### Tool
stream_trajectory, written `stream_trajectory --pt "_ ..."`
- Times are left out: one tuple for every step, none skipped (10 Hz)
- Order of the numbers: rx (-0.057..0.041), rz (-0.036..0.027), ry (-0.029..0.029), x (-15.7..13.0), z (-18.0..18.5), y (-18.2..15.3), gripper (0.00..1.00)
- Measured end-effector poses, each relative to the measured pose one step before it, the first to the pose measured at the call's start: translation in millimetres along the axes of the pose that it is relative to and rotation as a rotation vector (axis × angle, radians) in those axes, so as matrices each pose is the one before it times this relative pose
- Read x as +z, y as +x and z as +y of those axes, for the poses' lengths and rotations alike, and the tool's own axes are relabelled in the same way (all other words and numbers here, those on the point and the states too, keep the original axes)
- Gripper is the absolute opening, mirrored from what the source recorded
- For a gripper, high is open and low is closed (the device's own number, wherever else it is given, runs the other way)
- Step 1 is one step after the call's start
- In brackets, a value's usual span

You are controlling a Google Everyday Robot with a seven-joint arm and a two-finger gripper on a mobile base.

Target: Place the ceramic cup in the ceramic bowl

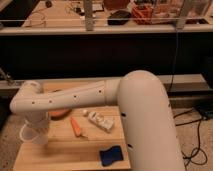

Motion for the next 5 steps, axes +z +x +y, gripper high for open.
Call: stream_trajectory --pt "-0.00623 0.00684 0.00467 -13.9 -4.37 3.5 0.02" --pt "0.00182 0.00942 0.01022 -7.55 -0.34 3.77 0.02" --pt "0.01269 0.00574 0.01056 -4.23 4.36 5.7 0.02" --pt "0.02524 0.01168 0.01069 -2.56 11.09 8.81 0.02" --pt "0.01316 0.01262 0.00675 -3.48 11.19 10.82 0.02"
